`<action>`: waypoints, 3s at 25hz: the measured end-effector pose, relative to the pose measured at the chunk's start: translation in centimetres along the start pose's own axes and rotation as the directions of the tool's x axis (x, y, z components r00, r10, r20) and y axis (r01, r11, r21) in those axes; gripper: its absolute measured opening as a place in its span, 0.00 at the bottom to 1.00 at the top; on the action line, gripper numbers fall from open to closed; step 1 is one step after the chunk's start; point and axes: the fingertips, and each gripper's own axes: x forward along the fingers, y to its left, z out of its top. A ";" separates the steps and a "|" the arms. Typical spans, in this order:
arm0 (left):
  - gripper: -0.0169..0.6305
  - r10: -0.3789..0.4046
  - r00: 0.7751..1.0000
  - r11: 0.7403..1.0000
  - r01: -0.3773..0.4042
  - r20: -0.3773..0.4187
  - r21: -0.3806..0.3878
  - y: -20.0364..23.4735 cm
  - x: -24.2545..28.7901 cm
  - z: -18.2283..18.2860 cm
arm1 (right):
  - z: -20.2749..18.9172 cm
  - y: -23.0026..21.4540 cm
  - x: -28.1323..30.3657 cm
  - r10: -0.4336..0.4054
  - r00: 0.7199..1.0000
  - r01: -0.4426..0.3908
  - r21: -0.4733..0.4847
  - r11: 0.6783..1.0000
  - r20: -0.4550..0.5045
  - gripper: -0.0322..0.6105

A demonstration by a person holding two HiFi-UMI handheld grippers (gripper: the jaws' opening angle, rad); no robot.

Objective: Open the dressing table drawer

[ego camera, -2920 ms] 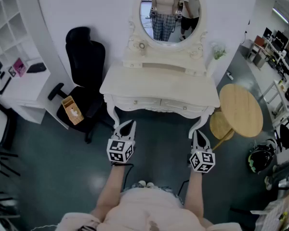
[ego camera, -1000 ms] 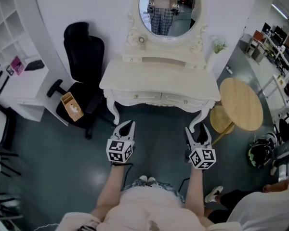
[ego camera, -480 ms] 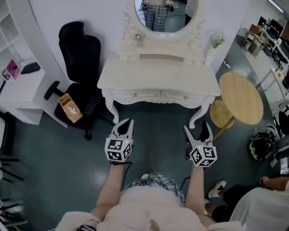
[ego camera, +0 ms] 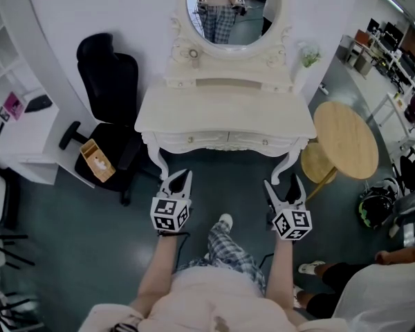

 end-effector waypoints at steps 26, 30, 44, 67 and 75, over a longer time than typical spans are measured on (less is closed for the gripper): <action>0.07 0.047 0.999 0.999 -0.047 0.004 0.016 10.8 32.7 7.8 | 3.6 -15.0 33.4 0.046 0.999 -0.046 -0.008 0.999 -0.007 0.76; 0.07 0.053 0.999 0.998 -0.053 0.004 0.014 12.3 37.8 9.1 | 4.1 -17.7 38.5 0.047 0.999 -0.047 0.001 0.999 -0.013 0.76; 0.07 -0.001 0.999 1.000 0.000 -0.042 -0.011 13.9 48.8 10.8 | 4.9 -22.5 47.3 0.015 0.997 -0.017 -0.028 0.999 -0.075 0.76; 0.07 -0.173 0.973 0.985 0.170 -0.151 -0.033 8.6 59.8 6.2 | -4.0 -31.7 50.5 -0.153 0.952 0.165 0.022 0.986 -0.263 0.64; 0.07 -0.206 0.961 0.978 0.200 -0.187 -0.051 7.3 62.3 3.2 | -8.3 -34.5 52.7 -0.183 0.909 0.204 0.017 0.979 -0.375 0.52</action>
